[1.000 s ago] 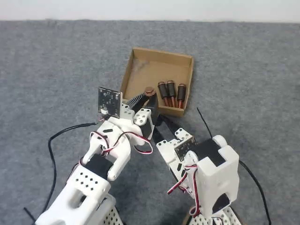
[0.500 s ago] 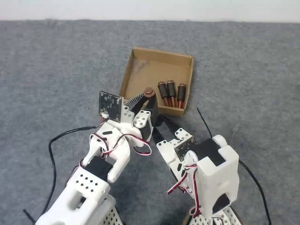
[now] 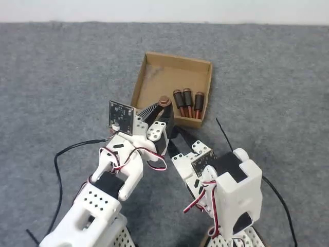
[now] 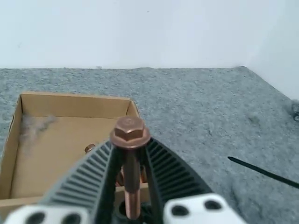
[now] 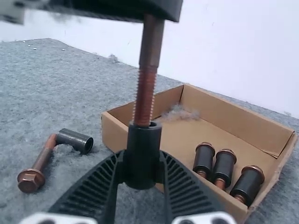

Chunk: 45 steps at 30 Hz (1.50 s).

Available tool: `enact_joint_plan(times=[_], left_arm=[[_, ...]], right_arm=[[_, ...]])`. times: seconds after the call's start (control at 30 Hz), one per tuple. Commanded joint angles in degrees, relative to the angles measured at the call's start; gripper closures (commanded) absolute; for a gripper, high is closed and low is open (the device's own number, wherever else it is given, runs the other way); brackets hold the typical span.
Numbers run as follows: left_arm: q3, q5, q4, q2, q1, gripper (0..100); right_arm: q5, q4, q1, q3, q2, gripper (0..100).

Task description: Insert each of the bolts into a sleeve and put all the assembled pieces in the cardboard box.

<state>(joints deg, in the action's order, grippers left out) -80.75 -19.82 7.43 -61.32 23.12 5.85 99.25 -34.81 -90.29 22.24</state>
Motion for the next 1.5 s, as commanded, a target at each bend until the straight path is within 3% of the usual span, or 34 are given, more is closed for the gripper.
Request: enact_joint_plan(times=[0.0,0.2,0.9,1.1,1.47], left_arm=[[0.9,0.8,-2.3,-1.6,0.1,99],[0.7,0.8,-6.2,-1.6,0.1,99],[-3.7,0.9,-6.4,-1.5,0.4,99],[-7.4,0.9,-12.0,-1.5,0.4,99],[-7.5,0.8,-9.4,-1.5,0.4,99]], right_arm=[[-0.7,1.5,-0.6,0.3,-0.4,99.2],[-0.7,1.5,-0.6,0.3,-0.4,99.2],[-0.7,1.5,-0.5,0.3,-0.7,99.2],[-0.7,1.5,-0.4,0.3,-0.7,99.2],[-0.7,1.5,-0.2,0.3,-0.8,99.2]])
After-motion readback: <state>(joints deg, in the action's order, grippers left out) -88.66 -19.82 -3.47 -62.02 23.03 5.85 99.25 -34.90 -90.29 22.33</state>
